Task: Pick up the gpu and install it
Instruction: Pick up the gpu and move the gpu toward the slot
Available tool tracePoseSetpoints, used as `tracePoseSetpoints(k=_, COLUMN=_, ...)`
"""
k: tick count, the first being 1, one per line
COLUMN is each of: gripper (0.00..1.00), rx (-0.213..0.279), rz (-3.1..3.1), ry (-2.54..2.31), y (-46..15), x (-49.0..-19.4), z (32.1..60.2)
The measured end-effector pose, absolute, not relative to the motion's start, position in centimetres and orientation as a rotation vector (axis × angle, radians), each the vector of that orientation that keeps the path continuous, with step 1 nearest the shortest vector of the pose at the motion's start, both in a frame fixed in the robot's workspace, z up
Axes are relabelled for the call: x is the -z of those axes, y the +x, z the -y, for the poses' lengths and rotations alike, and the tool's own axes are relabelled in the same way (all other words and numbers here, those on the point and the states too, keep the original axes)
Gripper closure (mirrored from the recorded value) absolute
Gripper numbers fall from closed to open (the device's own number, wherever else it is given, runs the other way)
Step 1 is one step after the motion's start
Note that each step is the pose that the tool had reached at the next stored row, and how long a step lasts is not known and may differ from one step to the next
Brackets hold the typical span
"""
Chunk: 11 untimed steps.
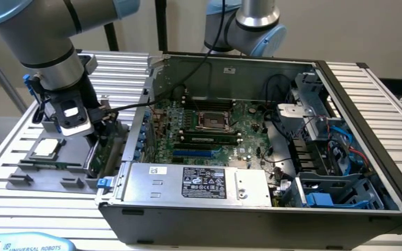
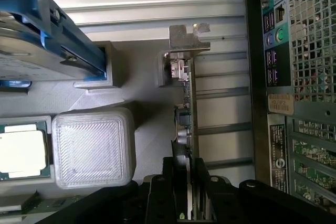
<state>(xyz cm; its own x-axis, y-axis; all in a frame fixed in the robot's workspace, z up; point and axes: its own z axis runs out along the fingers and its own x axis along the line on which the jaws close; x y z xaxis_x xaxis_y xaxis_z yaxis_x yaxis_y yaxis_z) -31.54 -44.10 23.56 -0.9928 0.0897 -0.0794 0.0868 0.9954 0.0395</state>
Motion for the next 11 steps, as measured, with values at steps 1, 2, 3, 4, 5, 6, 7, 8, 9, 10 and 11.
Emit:
tracePoseSetpoints(k=1, gripper=0.73, rx=-0.055, rz=-3.059, ry=0.124, y=-31.54, x=-23.56, z=44.1)
tracePoseSetpoints(k=2, gripper=0.73, rx=-0.056, rz=-3.061, ry=0.114, y=-31.54, x=-23.56, z=44.09)
tracePoseSetpoints(k=3, gripper=0.73, rx=-0.056, rz=-3.063, ry=0.11, y=-31.54, x=-23.56, z=44.09)
tracePoseSetpoints(k=4, gripper=0.73, rx=-0.056, rz=-3.064, ry=0.109, y=-31.54, x=-23.56, z=44.09)
tracePoseSetpoints(k=5, gripper=0.73, rx=-0.056, rz=-3.064, ry=0.109, y=-31.54, x=-23.56, z=44.1)
tracePoseSetpoints(k=6, gripper=0.73, rx=-0.056, rz=-3.065, ry=0.109, y=-31.54, x=-23.56, z=44.1)
tracePoseSetpoints(k=7, gripper=0.73, rx=-0.056, rz=-3.065, ry=0.109, y=-31.54, x=-23.56, z=44.1)
tracePoseSetpoints(k=8, gripper=0.73, rx=-0.056, rz=-3.065, ry=0.109, y=-31.54, x=-23.56, z=44.1)
tracePoseSetpoints(k=9, gripper=0.73, rx=-0.056, rz=-3.065, ry=0.109, y=-31.54, x=-23.56, z=44.1)
tracePoseSetpoints(k=10, gripper=0.73, rx=-0.056, rz=-3.065, ry=0.109, y=-31.54, x=-23.56, z=44.1)
tracePoseSetpoints(k=11, gripper=0.73, rx=-0.056, rz=-3.065, ry=0.109, y=-31.54, x=-23.56, z=44.1)
